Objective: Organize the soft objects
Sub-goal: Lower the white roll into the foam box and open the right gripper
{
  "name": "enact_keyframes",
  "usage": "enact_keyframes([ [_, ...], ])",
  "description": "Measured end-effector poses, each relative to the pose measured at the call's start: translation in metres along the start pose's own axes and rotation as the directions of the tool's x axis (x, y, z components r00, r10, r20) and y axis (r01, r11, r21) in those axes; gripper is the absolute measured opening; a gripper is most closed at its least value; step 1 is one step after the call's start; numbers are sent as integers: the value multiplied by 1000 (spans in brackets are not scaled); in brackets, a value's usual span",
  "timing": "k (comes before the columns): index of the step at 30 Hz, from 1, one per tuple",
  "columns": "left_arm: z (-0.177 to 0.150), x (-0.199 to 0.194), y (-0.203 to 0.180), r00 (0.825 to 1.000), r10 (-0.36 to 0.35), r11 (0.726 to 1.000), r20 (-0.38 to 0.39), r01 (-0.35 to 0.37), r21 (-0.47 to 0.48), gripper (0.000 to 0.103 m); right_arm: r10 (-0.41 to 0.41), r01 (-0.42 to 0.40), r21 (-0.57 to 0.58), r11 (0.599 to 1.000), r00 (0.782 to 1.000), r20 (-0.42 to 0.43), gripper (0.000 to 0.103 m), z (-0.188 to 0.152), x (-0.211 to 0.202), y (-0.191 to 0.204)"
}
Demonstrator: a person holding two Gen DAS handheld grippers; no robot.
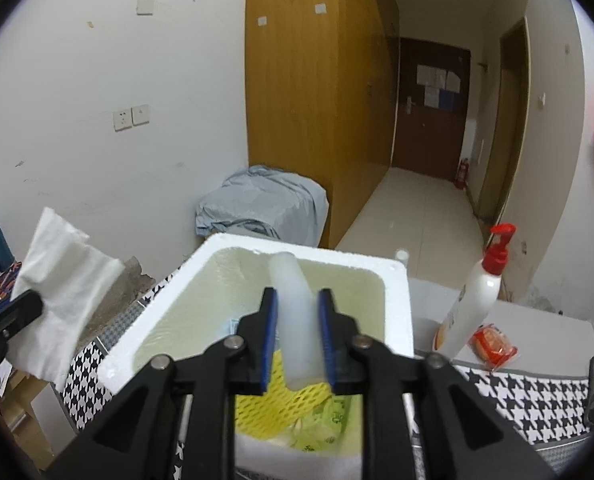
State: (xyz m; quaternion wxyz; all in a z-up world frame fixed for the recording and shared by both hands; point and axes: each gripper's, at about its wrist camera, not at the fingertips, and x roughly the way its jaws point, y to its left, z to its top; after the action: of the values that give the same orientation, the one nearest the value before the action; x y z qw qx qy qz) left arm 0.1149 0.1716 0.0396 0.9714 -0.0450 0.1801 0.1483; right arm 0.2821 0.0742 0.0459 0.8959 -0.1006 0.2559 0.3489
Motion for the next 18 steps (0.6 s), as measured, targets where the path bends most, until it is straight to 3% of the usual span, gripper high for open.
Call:
enact_keyframes([
  [1, 1, 1, 0, 1000, 0, 1000, -1, 0, 1, 7, 0, 0, 9, 1000, 1000, 0, 31, 0, 2, -2],
  [3, 1, 2, 0, 1000, 0, 1000, -2, 0, 3, 7, 4, -4, 17, 1000, 1000, -11, 57, -1, 4, -5],
  [4, 1, 2, -1, 1000, 0, 1000, -3, 0, 3, 7, 10, -9, 22, 1000, 1000, -15, 79, -2, 2, -6],
  [5, 1, 3, -1, 1000, 0, 1000, -3, 0, 3, 7, 10, -10, 30, 999, 1000, -4, 91, -2, 0, -6],
  [11, 4, -1, -3, 1000, -9, 1000, 6, 9, 5, 7, 54, -58, 64, 996, 997, 51, 101, -3, -21, -14],
  [18, 9, -3, -8, 1000, -21, 1000, 20, 20, 16, 7, 30, -35, 62, 997, 996, 80, 102, -8, -41, -19],
])
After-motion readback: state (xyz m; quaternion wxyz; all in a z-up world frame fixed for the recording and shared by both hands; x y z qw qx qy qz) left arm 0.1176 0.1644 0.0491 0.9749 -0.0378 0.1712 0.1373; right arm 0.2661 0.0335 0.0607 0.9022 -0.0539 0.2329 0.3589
